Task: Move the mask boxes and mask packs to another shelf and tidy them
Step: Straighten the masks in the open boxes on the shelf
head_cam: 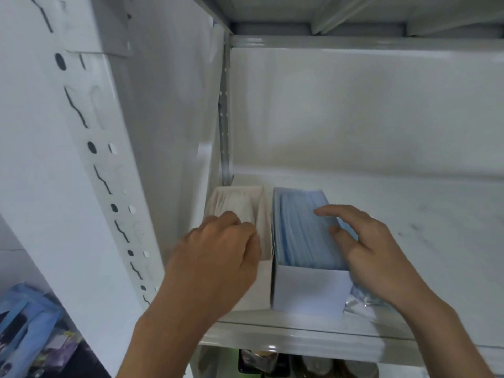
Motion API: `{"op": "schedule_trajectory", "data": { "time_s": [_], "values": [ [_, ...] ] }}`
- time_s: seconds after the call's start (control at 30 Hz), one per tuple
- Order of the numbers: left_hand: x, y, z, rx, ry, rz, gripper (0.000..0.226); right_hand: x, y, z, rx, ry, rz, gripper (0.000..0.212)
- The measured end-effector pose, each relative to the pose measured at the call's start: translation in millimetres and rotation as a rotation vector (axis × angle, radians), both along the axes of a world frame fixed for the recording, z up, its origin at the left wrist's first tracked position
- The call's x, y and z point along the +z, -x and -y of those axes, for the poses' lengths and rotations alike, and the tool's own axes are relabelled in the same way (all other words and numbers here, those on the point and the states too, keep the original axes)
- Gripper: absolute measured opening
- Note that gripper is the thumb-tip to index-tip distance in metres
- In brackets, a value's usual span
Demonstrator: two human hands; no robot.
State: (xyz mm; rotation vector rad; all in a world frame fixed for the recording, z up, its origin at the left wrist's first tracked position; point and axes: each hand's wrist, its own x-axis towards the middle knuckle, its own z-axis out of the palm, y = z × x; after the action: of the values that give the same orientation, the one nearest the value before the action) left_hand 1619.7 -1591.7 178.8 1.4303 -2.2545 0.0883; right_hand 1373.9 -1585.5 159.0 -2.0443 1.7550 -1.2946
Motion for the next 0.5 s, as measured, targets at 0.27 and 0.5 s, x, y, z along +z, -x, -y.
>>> {"op": "schedule_trajectory", "data": {
  "time_s": [0.27, 0.5],
  "values": [
    [32.2, 24.4, 42.1, -0.018, -0.257, 0.343, 0.030, -3.4, 2.2, 0.3, 0.046, 0.000, -0.013, 0.043],
    [30.2, 26.4, 50.3, -0.101, -0.483, 0.152, 0.019, -2.2, 1.8, -0.3, 0.067, -0.021, -0.052, 0.045]
  ]
}}
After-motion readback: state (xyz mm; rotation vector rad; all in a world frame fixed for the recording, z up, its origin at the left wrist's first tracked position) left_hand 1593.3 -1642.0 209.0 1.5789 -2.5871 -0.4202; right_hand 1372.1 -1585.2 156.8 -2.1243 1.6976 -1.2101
